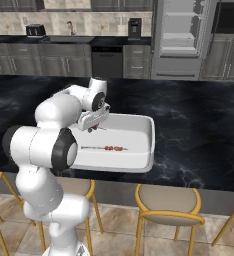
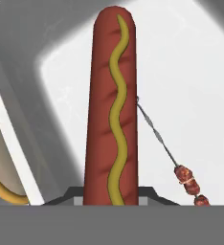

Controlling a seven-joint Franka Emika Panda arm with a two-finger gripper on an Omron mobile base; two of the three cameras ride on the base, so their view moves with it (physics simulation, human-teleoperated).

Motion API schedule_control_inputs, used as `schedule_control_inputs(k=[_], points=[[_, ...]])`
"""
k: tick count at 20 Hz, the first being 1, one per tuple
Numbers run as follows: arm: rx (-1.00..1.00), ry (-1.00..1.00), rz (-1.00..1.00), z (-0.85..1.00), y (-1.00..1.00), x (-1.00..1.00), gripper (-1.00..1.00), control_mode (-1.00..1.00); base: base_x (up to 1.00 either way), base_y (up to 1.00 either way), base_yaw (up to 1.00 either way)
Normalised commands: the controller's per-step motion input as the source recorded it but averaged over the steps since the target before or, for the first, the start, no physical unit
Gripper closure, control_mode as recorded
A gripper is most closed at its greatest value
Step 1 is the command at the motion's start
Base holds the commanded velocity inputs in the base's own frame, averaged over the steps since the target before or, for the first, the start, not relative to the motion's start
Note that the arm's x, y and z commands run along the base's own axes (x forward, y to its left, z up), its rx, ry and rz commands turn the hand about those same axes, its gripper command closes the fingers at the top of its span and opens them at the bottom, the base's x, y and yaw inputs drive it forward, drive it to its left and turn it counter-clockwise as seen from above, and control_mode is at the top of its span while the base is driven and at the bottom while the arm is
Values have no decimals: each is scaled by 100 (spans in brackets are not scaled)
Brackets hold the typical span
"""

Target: Place the cold items (banana and garlic) from the fridge in one tupperware on the dining counter. Place the warm items (hot dog and kebab skewer) in the stove area in another tupperware.

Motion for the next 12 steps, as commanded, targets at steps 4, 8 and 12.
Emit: schedule_control_inputs(k=[4, 8, 12], points=[[0, 0, 24, -55, -11, 55, 100, -100, 0, 0, 0], [0, -4, 15, -54, -6, 43, 100, -100, 0, 0, 0], [0, -1, 8, -52, -3, 41, 100, -100, 0, 0, 0]])
